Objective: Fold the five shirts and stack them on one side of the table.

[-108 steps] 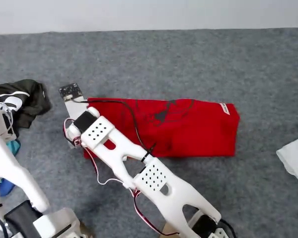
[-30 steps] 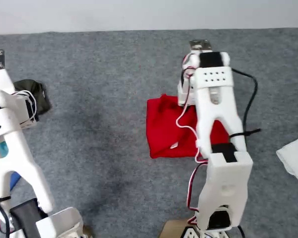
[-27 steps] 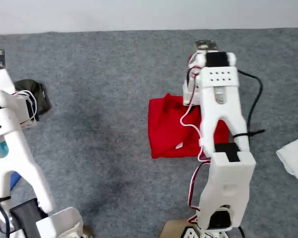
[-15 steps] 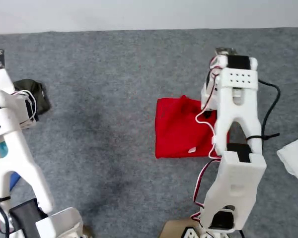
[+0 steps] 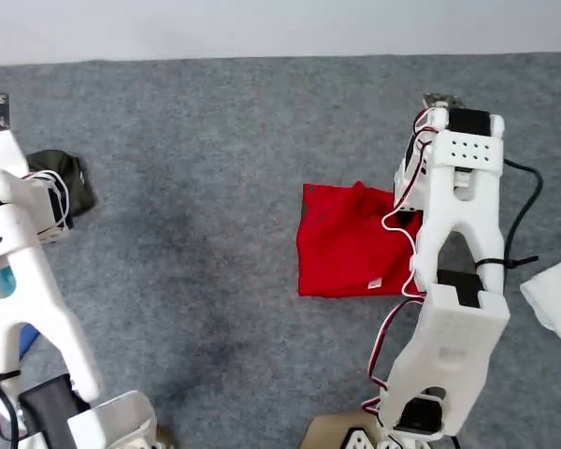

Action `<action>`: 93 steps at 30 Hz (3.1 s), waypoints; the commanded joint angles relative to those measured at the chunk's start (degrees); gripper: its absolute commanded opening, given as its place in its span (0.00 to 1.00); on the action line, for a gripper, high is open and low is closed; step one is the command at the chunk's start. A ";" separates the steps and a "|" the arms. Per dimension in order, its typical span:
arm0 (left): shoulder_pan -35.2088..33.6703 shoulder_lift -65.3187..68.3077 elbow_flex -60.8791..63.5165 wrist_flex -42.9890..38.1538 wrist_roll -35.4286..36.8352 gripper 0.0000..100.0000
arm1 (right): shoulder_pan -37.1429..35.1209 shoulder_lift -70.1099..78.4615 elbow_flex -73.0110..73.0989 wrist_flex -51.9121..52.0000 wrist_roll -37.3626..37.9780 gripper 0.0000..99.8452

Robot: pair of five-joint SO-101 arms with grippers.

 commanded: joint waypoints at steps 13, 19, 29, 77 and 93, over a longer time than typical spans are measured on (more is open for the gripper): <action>0.26 -2.37 -0.66 0.88 0.18 0.11 | 4.00 0.57 -0.35 -0.66 0.53 0.01; 0.26 -2.37 -0.66 0.88 0.18 0.11 | 3.91 0.13 -0.53 -0.13 0.09 0.14; 0.26 -2.37 -0.66 0.88 0.09 0.11 | 0.13 -6.11 -0.70 -0.13 0.09 0.24; 0.26 -2.37 -0.84 1.76 0.09 0.11 | 0.48 5.41 -10.99 -7.60 10.20 0.01; 0.26 -2.37 -0.84 1.93 0.00 0.11 | 1.98 11.65 -10.99 -17.98 10.37 0.01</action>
